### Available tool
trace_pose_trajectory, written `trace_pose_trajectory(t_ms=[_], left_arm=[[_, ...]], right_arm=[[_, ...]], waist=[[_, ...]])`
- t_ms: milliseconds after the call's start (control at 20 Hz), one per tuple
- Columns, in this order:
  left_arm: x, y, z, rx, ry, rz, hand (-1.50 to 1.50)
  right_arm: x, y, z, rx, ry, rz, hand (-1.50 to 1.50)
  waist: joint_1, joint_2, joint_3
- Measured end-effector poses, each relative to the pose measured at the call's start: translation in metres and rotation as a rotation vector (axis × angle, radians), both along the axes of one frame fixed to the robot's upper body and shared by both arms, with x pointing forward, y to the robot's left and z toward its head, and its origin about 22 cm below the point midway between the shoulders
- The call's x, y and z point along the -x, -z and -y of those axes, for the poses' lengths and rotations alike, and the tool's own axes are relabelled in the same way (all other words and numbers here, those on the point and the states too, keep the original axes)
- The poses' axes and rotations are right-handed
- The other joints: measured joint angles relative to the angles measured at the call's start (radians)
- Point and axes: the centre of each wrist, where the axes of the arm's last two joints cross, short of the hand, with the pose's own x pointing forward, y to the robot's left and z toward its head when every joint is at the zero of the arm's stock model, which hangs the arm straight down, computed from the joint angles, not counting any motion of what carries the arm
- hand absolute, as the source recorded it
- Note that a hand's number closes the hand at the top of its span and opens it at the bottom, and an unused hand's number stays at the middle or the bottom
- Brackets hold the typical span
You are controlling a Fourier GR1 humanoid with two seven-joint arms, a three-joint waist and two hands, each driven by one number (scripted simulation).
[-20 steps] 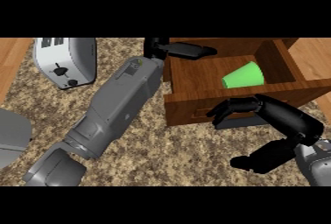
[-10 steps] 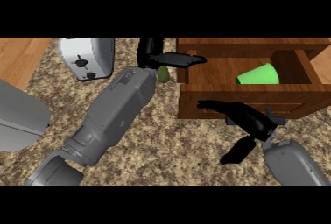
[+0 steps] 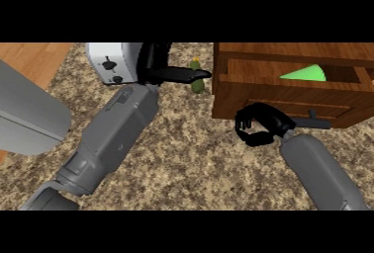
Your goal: Pick up the cup, place it into the drawer and close the drawer
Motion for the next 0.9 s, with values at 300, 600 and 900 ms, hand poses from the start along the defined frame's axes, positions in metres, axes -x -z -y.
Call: trace_pose_trajectory(t_ms=[300,600,900], left_arm=[[0.005,0.006,-0.021,0.011,0.017,-0.005,-1.5],[0.009,0.01,-0.041,0.01,0.032,-0.009,-1.5],[0.011,0.011,-0.054,0.0,0.061,-0.006,-1.5]], right_arm=[[-0.035,-0.014,0.027,-0.086,0.091,0.089,1.5],[-0.05,-0.024,0.041,-0.172,0.146,0.091,1.5],[-0.05,-0.026,0.053,-0.247,0.149,0.034,1.5]], waist=[[0.036,0.01,0.004],[0.059,0.017,0.01],[0.075,0.016,0.011]])
